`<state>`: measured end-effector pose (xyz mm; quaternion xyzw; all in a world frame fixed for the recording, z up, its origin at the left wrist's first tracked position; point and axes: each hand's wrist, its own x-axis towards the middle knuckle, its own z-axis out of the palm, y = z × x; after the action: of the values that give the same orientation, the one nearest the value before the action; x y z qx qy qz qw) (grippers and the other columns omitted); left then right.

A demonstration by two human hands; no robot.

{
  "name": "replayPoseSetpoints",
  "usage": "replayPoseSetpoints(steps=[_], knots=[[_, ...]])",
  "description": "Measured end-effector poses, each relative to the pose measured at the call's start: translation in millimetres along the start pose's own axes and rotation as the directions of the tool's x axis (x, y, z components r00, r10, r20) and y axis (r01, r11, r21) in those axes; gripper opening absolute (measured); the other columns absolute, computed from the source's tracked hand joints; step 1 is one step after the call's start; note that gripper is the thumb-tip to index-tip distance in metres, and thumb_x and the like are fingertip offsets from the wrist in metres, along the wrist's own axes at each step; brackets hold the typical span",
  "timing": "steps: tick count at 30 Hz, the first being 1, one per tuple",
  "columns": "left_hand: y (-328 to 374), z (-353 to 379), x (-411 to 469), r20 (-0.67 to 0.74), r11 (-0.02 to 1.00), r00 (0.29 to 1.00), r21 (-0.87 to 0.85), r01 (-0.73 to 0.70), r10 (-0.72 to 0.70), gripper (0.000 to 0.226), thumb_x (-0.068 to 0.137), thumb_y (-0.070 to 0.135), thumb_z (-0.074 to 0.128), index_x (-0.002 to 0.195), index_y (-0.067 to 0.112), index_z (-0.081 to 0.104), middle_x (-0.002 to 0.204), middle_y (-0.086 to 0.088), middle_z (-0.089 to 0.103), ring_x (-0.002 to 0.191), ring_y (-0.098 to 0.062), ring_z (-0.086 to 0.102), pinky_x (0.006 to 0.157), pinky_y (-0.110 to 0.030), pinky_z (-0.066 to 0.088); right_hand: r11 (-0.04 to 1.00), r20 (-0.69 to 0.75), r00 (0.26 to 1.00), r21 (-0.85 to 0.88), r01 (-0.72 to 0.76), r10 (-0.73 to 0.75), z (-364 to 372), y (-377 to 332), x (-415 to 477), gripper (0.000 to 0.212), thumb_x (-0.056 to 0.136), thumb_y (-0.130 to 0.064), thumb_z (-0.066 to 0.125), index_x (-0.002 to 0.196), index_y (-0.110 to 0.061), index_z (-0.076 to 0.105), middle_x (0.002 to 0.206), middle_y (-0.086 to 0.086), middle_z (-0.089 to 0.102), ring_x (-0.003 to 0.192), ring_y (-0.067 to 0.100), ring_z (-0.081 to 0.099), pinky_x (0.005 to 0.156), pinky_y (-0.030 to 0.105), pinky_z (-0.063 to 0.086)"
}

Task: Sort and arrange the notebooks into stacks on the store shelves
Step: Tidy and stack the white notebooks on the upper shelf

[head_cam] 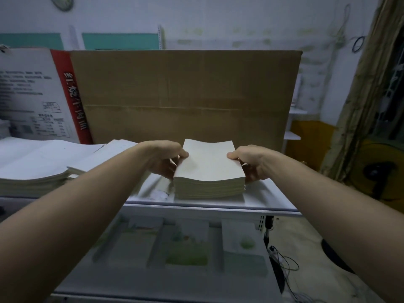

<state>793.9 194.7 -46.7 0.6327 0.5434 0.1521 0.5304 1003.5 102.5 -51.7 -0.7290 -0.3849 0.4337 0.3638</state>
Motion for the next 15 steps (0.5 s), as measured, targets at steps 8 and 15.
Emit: replayPoseSetpoints(steps=[8,15], knots=[[-0.9,4.4,12.1,-0.084,0.992,0.996,0.125,-0.019,0.030,0.022,0.104,0.017,0.049,0.087,0.006,0.057,0.078,-0.010,0.058,0.068,-0.026,0.060,0.063,-0.029,0.049,0.996,-0.019,0.999,-0.083,0.030,-0.032,-0.4,1.3,7.4,0.021,0.099,-0.015,0.051,0.079,-0.012,0.049,0.071,0.008,0.042,0.055,0.020,0.038,0.056,0.029,0.045],[-1.8,19.7,14.0,-0.188,0.966,0.979,0.255,-0.033,0.083,0.031,0.099,0.009,0.033,0.106,-0.002,0.062,0.100,-0.021,0.062,0.083,-0.033,0.061,0.073,-0.040,0.056,0.978,-0.185,0.975,-0.192,0.085,-0.121,9.5,2.0,10.5,0.014,0.094,-0.014,0.052,0.085,-0.006,0.058,0.072,0.010,0.058,0.054,0.022,0.055,0.046,0.019,0.047]])
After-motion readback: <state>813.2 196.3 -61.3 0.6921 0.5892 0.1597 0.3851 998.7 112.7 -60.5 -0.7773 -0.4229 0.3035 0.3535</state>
